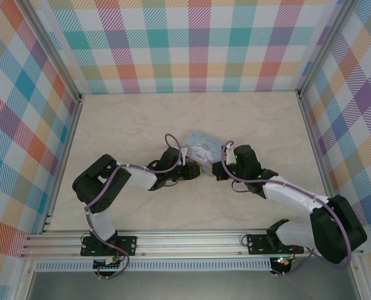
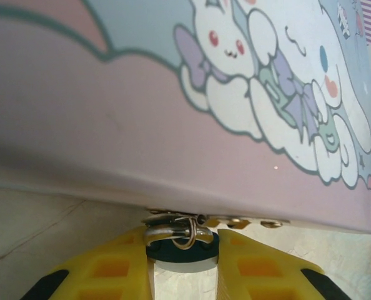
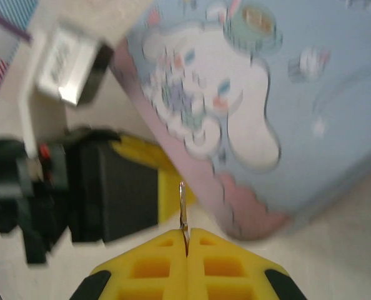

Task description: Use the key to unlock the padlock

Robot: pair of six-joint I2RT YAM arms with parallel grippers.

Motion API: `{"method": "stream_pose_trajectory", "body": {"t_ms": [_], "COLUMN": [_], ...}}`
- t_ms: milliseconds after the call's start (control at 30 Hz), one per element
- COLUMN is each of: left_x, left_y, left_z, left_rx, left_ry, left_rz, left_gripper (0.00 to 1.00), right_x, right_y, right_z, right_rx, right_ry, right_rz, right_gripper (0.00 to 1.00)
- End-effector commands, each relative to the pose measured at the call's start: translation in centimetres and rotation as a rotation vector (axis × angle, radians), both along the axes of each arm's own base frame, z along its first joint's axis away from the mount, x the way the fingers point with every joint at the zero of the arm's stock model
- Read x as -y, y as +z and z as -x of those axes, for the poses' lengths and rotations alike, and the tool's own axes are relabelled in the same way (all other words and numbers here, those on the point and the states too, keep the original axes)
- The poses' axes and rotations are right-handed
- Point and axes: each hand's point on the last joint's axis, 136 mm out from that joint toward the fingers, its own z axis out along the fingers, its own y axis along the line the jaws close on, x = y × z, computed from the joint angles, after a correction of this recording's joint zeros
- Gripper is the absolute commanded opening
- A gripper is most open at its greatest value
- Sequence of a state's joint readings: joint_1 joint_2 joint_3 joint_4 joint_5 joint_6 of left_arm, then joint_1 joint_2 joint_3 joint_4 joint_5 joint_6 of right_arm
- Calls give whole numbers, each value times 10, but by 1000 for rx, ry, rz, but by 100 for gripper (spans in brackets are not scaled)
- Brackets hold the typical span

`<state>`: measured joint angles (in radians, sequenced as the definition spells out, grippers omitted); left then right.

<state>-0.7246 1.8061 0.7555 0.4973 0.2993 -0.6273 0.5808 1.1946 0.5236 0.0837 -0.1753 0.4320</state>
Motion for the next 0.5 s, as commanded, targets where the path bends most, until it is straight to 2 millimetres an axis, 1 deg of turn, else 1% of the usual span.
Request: {"method": "stream_pose_trajectory", "body": {"t_ms": [0,167,300,467], "left_x": [14,18,20,21], "left_y": [33,40,44,50], "left_z": [-1,-1,-1,-1], "left_rx": [6,-20,-39,-56], "left_ry": [-15,-11,-4,8], "left_rz": [76,100,119,142], "left_gripper": [22,21,20,19], "right_x": [8,4,-5,-15], "right_y": [-17,-34,-44,-54], "right_z": [17,28,28,22], "right_rx": [32,55,70,81], "right_ry": [24,56,86,110], "right_rz": [95,147,177,220], "right_gripper": [0,0,0,0]}}
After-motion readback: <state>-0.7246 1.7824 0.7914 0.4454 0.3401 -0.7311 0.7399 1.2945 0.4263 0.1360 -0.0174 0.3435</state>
